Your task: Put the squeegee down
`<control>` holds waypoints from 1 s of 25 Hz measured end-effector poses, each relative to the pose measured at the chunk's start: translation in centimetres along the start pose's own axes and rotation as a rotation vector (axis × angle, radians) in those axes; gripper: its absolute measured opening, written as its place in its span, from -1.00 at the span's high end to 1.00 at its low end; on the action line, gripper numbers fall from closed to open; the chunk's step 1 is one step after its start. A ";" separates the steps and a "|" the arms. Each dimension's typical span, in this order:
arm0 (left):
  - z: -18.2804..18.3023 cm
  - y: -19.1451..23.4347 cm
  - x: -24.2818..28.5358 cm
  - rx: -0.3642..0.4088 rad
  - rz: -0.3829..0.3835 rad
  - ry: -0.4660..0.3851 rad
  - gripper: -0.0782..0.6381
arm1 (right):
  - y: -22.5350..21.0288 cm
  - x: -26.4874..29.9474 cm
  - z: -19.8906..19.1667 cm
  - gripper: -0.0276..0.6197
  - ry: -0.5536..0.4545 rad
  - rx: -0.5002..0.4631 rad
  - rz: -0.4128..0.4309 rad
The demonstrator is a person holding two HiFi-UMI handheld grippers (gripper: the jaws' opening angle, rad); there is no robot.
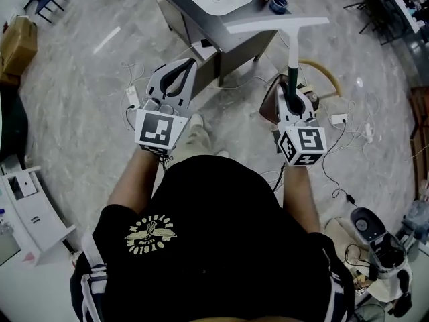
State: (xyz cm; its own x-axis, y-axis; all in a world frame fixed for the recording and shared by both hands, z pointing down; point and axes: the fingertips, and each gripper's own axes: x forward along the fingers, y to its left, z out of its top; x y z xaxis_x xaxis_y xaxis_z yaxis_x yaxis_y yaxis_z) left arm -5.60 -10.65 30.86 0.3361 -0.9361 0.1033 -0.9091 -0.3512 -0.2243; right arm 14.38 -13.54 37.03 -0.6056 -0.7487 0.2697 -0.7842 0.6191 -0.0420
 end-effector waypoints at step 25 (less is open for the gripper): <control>-1.2 14.3 13.2 0.017 -0.147 -0.060 0.72 | -1.8 16.4 5.0 0.79 0.019 0.014 -0.135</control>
State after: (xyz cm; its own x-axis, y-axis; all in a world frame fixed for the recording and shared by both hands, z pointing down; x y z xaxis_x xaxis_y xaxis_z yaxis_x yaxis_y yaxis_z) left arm -14.43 -28.03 30.15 0.4793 -0.8741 0.0785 -0.8451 -0.4839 -0.2272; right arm 5.21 -28.09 36.67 -0.4918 -0.8204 0.2918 -0.8603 0.5094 -0.0177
